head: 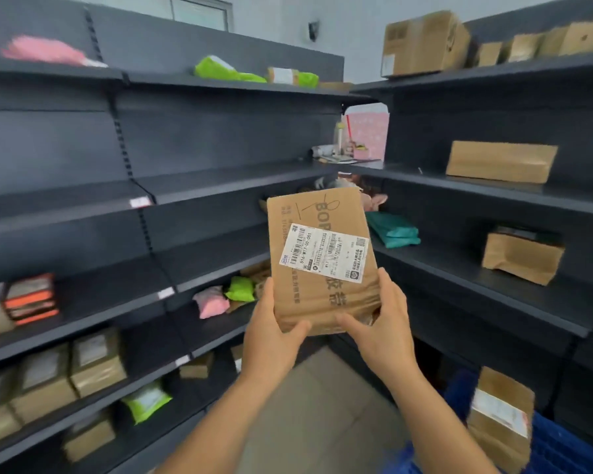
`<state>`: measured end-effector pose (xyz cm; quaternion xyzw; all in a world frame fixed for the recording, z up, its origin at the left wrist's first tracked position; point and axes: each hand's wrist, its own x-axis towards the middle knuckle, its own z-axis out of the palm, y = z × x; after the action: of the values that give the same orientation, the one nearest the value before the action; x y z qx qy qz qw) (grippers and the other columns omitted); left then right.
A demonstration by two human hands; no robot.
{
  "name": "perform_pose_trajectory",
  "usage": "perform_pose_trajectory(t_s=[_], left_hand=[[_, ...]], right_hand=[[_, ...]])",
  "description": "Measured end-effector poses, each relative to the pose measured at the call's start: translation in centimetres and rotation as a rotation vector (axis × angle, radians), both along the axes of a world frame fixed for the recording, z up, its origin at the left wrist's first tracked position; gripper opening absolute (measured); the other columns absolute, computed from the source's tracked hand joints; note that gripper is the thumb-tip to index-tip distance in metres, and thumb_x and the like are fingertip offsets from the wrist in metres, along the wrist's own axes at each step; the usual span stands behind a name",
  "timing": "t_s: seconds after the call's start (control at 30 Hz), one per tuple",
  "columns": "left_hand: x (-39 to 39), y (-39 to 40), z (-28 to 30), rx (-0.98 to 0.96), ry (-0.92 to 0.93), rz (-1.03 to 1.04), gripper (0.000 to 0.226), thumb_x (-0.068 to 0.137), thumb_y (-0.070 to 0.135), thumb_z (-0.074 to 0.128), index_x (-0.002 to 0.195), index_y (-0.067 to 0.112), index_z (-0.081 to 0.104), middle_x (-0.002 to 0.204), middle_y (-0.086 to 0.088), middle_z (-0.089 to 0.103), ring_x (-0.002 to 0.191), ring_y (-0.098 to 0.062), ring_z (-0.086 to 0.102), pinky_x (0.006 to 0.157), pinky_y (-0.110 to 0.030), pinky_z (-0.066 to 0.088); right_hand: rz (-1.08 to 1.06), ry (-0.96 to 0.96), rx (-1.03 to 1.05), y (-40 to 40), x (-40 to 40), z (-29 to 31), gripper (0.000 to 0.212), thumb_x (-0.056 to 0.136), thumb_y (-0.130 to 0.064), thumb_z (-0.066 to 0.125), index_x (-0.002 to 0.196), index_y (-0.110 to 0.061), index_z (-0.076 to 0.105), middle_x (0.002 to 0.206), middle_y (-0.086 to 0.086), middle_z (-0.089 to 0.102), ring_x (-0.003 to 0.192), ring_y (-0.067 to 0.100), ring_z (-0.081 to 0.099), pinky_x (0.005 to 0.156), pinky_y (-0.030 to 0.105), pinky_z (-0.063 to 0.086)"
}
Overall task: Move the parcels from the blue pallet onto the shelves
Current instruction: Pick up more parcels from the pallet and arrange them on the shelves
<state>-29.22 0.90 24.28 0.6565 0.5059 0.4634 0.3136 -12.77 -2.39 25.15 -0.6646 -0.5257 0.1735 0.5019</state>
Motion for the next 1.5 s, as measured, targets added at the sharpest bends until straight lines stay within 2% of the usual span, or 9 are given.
perform_pose_trajectory(t_s=[0.07, 0.3, 0.4, 0.5, 0.53, 0.67, 0.8, 1.17, 1.5], left_hand=[[-4.9, 1.0, 1.3, 0.020, 0.014, 0.049, 0.079, 0.081, 0.017, 0.073, 0.143, 0.039, 0.029, 0.124, 0.022, 0.053, 0.111, 0.003, 0.052, 0.092, -0.012, 0.043], [-21.4, 4.1, 4.7, 0.056, 0.061, 0.219, 0.083, 0.082, 0.026, 0.072, 0.148, 0.037, 0.023, 0.138, 0.015, 0.048, 0.120, -0.005, 0.050, 0.101, -0.035, 0.047], [-27.0, 4.6, 6.0, 0.094, 0.080, 0.299, 0.076, 0.084, 0.025, 0.070, 0.147, 0.035, 0.029, 0.139, 0.014, 0.047, 0.122, -0.005, 0.048, 0.103, -0.034, 0.045], [-31.9, 5.1, 7.4, 0.123, 0.119, 0.387, 0.068, 0.087, 0.027, 0.067, 0.146, 0.031, 0.033, 0.145, 0.013, 0.040, 0.129, -0.007, 0.041, 0.107, -0.035, 0.041], [-33.4, 5.3, 7.9, 0.137, 0.130, 0.409, 0.065, 0.088, 0.027, 0.067, 0.145, 0.030, 0.035, 0.146, 0.013, 0.039, 0.130, -0.007, 0.040, 0.108, -0.036, 0.040], [-38.9, 6.4, 10.0, 0.177, 0.181, 0.499, 0.060, 0.088, 0.025, 0.067, 0.142, 0.028, 0.041, 0.146, 0.013, 0.039, 0.130, -0.007, 0.040, 0.110, -0.031, 0.037], [-43.9, 8.2, 11.7, 0.203, 0.239, 0.587, 0.057, 0.088, 0.021, 0.067, 0.141, 0.025, 0.045, 0.143, 0.014, 0.039, 0.121, 0.000, 0.039, 0.101, -0.017, 0.029], [-58.1, 20.7, 15.0, 0.163, 0.494, 0.845, 0.058, 0.086, 0.019, 0.068, 0.139, 0.028, 0.046, 0.151, 0.004, 0.020, 0.133, -0.018, 0.038, 0.111, -0.031, 0.033], [-69.2, 30.3, 14.8, 0.131, 0.862, 0.997, 0.060, 0.090, 0.019, 0.057, 0.144, 0.032, 0.036, 0.148, 0.006, 0.034, 0.139, -0.030, 0.021, 0.117, -0.036, 0.019]], right_hand=[[0.046, -0.004, 0.021, 2.0, -4.7, 1.0, 0.100, 0.078, -0.029, 0.078, 0.153, -0.031, 0.011, 0.156, -0.009, 0.017, 0.142, 0.014, 0.021, 0.116, 0.039, 0.025], [0.216, 0.034, 0.068, 7.4, -20.8, 3.9, 0.097, 0.081, -0.031, 0.075, 0.153, -0.030, 0.011, 0.154, -0.010, 0.018, 0.137, 0.010, 0.028, 0.109, 0.030, 0.029], [0.290, 0.047, 0.081, 8.9, -26.5, 5.1, 0.092, 0.084, -0.028, 0.072, 0.153, -0.028, 0.011, 0.153, -0.010, 0.020, 0.117, -0.002, 0.036, 0.094, 0.015, 0.033], [0.351, 0.041, 0.063, 10.6, -31.4, 6.2, 0.087, 0.087, -0.027, 0.069, 0.153, -0.028, 0.012, 0.152, -0.013, 0.020, 0.103, -0.003, 0.041, 0.058, 0.006, 0.046], [0.365, 0.028, 0.071, 11.2, -33.0, 6.6, 0.087, 0.087, -0.028, 0.068, 0.154, -0.028, 0.012, 0.153, -0.012, 0.020, 0.110, 0.002, 0.041, 0.057, 0.009, 0.047], [0.457, 0.030, 0.141, 13.9, -38.8, 8.4, 0.083, 0.087, -0.025, 0.068, 0.151, -0.033, 0.017, 0.152, -0.012, 0.025, 0.126, 0.008, 0.039, 0.096, 0.027, 0.039], [0.577, 0.005, 0.190, 17.1, -44.2, 10.1, 0.079, 0.087, -0.018, 0.068, 0.148, -0.040, 0.023, 0.147, -0.015, 0.031, 0.119, 0.005, 0.042, 0.091, 0.028, 0.043], [0.838, -0.140, 0.228, 31.9, -59.1, 13.5, 0.078, 0.089, -0.015, 0.065, 0.151, -0.034, 0.021, 0.146, -0.014, 0.032, 0.109, 0.000, 0.038, 0.088, 0.023, 0.041], [1.016, -0.295, 0.147, 42.2, -70.7, 14.3, 0.091, 0.089, -0.019, 0.065, 0.153, -0.033, 0.003, 0.155, -0.013, 0.022, 0.128, 0.014, 0.043, 0.095, 0.026, 0.039]])
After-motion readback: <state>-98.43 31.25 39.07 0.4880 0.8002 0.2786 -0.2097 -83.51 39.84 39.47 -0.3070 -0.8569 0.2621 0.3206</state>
